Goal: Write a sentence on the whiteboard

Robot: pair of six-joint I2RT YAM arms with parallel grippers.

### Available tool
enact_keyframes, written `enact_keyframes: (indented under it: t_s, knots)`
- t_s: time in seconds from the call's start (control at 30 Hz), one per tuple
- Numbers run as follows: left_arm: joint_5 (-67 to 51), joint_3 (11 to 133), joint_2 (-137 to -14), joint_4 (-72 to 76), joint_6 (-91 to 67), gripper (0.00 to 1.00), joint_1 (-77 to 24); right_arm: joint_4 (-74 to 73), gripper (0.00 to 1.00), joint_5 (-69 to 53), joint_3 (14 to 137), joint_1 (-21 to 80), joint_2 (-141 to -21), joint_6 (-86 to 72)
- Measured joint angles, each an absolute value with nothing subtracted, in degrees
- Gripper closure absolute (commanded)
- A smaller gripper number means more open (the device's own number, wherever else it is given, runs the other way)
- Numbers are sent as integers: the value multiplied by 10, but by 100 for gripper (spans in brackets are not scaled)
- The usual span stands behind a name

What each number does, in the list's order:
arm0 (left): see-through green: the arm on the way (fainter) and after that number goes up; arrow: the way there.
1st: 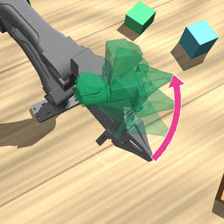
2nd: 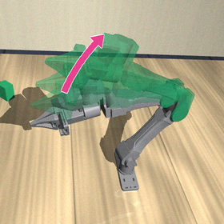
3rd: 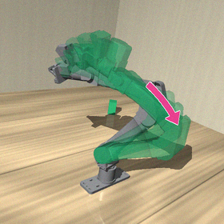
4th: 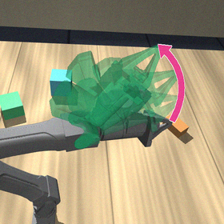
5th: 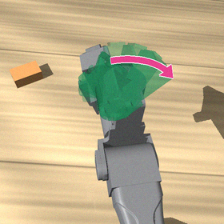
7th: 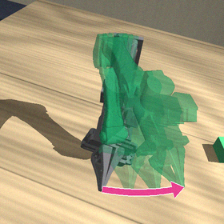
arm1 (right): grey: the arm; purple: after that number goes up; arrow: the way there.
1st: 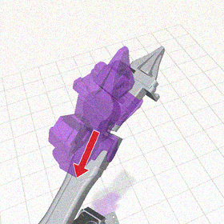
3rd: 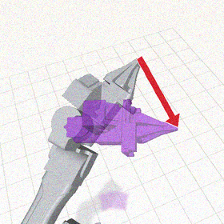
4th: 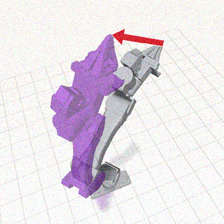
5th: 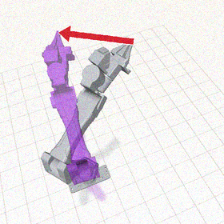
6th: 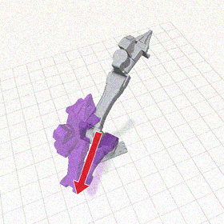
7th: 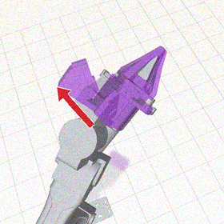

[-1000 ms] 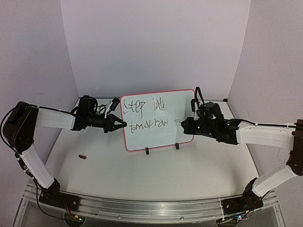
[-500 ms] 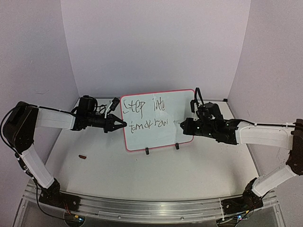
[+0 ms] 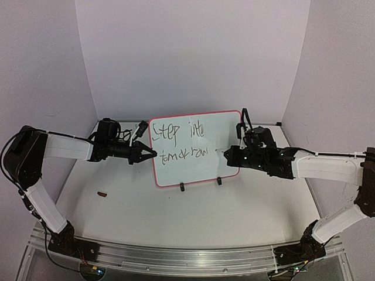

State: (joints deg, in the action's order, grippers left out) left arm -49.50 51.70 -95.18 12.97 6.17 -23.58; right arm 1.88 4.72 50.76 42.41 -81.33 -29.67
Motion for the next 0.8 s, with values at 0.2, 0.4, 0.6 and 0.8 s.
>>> enact_keyframes:
  t_s: [0.2,0.4,0.6,0.8]
  knots:
    - [-495,517,-952,130,62,100,-236,18,100,59,509,424,-808,-288]
    - [-495,517,-952,130,62,100,-236,17,100,71,518,424,-803,-283]
    - [-495,517,-952,130,62,100,-236,17,100,77,522,424,-802,-281]
    - [-495,517,-952,130,62,100,-236,17,100,80,518,424,-800,-285]
